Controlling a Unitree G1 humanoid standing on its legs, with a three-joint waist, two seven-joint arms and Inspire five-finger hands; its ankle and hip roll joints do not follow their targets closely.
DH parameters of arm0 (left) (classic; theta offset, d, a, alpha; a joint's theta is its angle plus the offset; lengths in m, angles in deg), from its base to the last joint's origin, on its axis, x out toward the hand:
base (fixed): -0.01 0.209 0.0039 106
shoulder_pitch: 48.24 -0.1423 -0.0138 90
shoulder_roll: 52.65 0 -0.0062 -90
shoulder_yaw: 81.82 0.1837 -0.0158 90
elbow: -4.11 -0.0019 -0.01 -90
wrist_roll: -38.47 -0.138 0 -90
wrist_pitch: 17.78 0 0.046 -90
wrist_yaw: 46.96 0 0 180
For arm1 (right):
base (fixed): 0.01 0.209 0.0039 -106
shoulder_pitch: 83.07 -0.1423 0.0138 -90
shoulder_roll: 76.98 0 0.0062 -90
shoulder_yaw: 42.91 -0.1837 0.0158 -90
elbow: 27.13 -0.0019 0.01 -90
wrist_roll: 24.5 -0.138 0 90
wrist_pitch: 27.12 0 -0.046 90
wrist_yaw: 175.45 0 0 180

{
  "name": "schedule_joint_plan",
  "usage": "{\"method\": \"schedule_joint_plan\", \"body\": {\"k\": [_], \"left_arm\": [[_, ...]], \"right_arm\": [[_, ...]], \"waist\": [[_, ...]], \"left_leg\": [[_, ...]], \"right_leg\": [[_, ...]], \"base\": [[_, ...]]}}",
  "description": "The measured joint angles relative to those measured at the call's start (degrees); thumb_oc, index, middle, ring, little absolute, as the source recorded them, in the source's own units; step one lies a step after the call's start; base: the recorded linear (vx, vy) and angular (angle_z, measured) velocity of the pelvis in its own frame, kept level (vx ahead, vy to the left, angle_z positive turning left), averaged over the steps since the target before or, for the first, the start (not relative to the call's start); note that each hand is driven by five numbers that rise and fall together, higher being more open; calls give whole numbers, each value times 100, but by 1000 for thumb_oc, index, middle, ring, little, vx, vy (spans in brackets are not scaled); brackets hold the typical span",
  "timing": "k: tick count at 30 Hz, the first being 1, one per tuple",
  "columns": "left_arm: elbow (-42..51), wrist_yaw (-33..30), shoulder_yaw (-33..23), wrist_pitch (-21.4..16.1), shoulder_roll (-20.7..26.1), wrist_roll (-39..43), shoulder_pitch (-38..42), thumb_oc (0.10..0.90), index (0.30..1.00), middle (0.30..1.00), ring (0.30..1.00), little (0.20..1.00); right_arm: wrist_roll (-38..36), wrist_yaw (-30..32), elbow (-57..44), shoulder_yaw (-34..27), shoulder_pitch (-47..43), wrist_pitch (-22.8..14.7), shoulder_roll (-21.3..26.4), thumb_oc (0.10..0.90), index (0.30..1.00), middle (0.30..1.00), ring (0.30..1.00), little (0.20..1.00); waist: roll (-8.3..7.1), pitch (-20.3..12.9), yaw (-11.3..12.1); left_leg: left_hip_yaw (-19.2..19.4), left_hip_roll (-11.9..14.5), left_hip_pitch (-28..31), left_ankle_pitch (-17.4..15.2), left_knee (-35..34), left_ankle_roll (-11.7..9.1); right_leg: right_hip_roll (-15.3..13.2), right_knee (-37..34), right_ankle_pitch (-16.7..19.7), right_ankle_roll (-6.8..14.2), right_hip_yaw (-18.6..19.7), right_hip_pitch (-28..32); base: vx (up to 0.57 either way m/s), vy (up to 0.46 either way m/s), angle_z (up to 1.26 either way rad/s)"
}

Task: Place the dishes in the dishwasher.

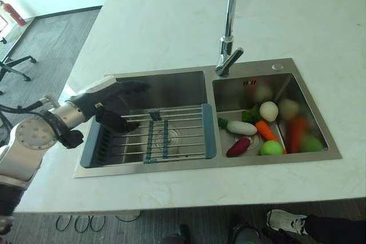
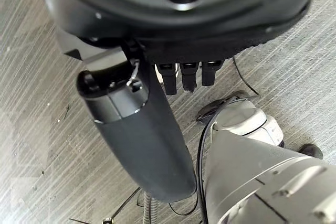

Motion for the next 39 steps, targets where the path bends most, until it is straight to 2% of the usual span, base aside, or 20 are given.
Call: {"method": "schedule_joint_plan", "body": {"k": [5, 8, 9, 13, 15, 20, 23, 32, 36, 39], "left_arm": [[174, -758, -705, -290, -155, 392, -629, 800, 900, 900, 900, 900], [280, -1286, -1466, -597, -735, 533, -1244, 800, 900, 900, 900, 900], [281, -1441, -1566, -690, -859, 581, -1357, 800, 900, 900, 900, 900], [282, -1974, -1798, -1027, -1279, 493, -1709, 800, 900, 900, 900, 900], [285, -2212, -1802, -1190, -1291, 362, -1798, 800, 900, 900, 900, 900], [304, -2488, -1945, -1603, -1411, 363, -1850, 800, 900, 900, 900, 900], [330, -2498, -1944, -1677, -1438, 293, -1840, 800, 900, 900, 900, 900], [326, -2358, -1931, -1667, -1438, 318, -1821, 800, 900, 900, 900, 900], [338, -1756, -1682, -1603, -1432, 418, -1624, 800, 900, 900, 900, 900], [561, -1073, -1237, -1288, -1345, 421, -1380, 800, 900, 900, 900, 900]], "right_arm": [[1, 41, -33, -2, 1, -22, -129, 800, 900, 900, 900, 900], [3, 63, -54, -12, 9, -35, -184, 800, 900, 900, 900, 900], [4, 79, -50, -44, 25, -35, -197, 800, 900, 900, 900, 900], [8, 119, -53, -74, 20, -51, -200, 800, 900, 900, 900, 900], [9, 130, -50, -81, 26, -62, -200, 800, 900, 900, 900, 900], [61, 130, -42, -81, 42, -76, -234, 800, 900, 900, 900, 900], [62, 127, -25, -80, 65, -97, -243, 800, 900, 900, 900, 900], [64, 127, -1, -78, 74, -129, -243, 800, 900, 900, 900, 900], [69, 116, 19, -80, 80, -128, -240, 800, 900, 900, 900, 900], [70, 82, 57, -79, 73, -128, -234, 800, 900, 900, 900, 900]], "waist": [[-10, -6, 180], [-8, -8, 281], [-9, -8, 291], [-16, -12, 350], [-22, -16, 439], [-76, -138, 434], [-90, -248, 435], [-52, -302, 416], [-30, -316, 417], [-17, -324, 385]], "left_leg": [[-78, -4, -6, 1, 26, 2], [-106, -6, -6, 0, 24, 3], [-117, -7, -6, 0, 29, 2], [-170, -8, -9, -1, 66, 3], [-214, -8, -14, 0, 95, 3], [-226, -11, -32, 4, 96, 7], [-237, -13, -33, 5, 96, 7], [-244, -14, -34, 13, 106, 7], [-246, -25, -41, 15, 109, 9], [-241, -41, -41, 19, 109, 17]], "right_leg": [[-7, -15, -1, 0, -82, 56], [-11, -16, -1, 0, -85, 85], [-11, -17, -3, -1, -101, 101], [-18, -22, -9, 1, -164, 151], [-24, -5, -9, 0, -189, 157], [-35, 9, -16, -5, -209, 161], [-36, 8, -17, -5, -214, 161], [-41, 31, -19, -8, -217, 156], [-54, 37, -19, -7, -219, 154], [-74, 46, -20, -5, -220, 149]], "base": [[3, 2, 9], [0, 1, 1], [2, 3, 9], [0, 3, 8], [-5, 11, 7], [-1, 2, 1], [0, 0, 0], [0, 0, 0], [0, 0, 0], [-12, -1, 0]]}}
